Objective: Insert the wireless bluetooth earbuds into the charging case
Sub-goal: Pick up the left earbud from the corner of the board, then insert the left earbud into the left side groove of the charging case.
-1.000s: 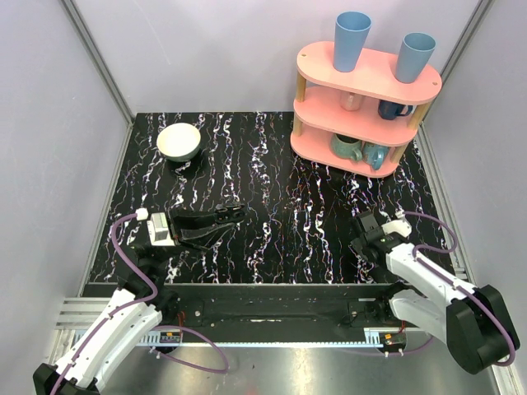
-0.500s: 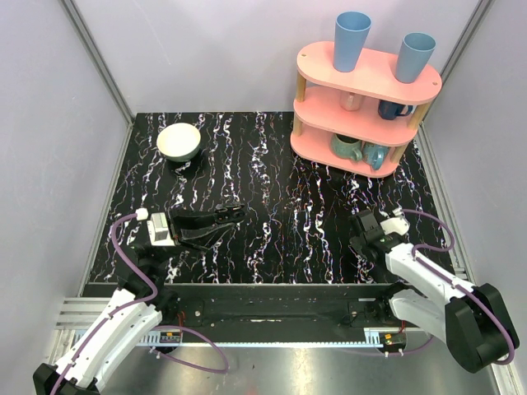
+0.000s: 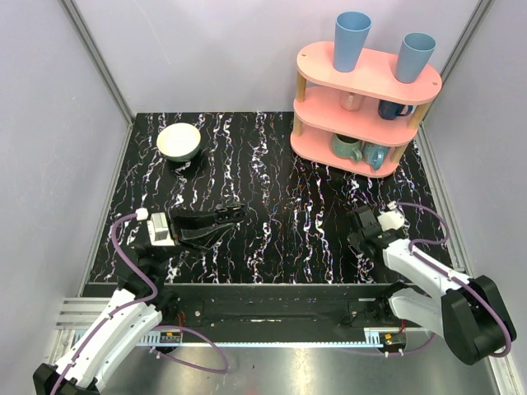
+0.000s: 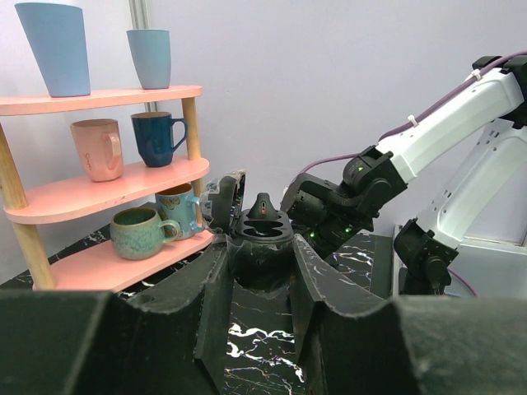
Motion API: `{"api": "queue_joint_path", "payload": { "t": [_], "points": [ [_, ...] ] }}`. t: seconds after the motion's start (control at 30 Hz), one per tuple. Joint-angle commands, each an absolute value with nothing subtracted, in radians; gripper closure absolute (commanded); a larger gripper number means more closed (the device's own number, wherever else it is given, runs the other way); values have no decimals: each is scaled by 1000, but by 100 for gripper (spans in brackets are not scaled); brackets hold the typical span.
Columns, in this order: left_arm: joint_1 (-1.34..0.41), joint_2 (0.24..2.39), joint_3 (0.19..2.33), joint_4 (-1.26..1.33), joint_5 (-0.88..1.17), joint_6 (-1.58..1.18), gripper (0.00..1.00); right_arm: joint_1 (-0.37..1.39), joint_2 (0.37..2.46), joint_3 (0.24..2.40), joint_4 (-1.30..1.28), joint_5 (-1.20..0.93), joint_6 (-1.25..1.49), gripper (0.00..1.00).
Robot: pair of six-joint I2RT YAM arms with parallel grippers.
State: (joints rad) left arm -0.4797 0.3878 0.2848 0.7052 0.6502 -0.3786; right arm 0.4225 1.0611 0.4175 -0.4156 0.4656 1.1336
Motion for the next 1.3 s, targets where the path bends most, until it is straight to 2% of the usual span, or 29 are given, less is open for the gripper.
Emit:
{"api": "queue_joint_path", "payload": {
  "t": [0.0, 0.1, 0.3, 0.5, 0.6, 0.63, 0.73, 1.1, 1.27],
  "points": [
    [-480, 377, 304, 745, 644, -380, 100, 416, 1075, 485, -361, 448, 1027, 100],
    [-480, 379, 307, 739, 646, -377, 100, 416, 1068, 529, -313, 382, 898, 100],
    [-480, 377, 316, 721, 649, -370, 100, 416, 1006, 630, -169, 122, 559, 100],
    [-480, 374, 327, 700, 653, -364, 100, 416, 953, 770, -130, -246, 274, 100],
    [-480, 380, 337, 669, 657, -359, 100, 416, 946, 833, -112, -512, 171, 100],
    [-480, 387, 339, 669, 660, -359, 100, 416, 946, 847, -95, -620, 158, 100],
    [-480, 391, 347, 667, 670, -362, 100, 417, 950, 908, -72, -748, 109, 100],
    [-480, 440, 371, 647, 724, -367, 100, 416, 966, 1034, 57, -1081, 28, 100],
    [-480, 479, 374, 687, 765, -393, 100, 419, 1006, 1103, 106, -1156, 70, 100]
  ]
}}
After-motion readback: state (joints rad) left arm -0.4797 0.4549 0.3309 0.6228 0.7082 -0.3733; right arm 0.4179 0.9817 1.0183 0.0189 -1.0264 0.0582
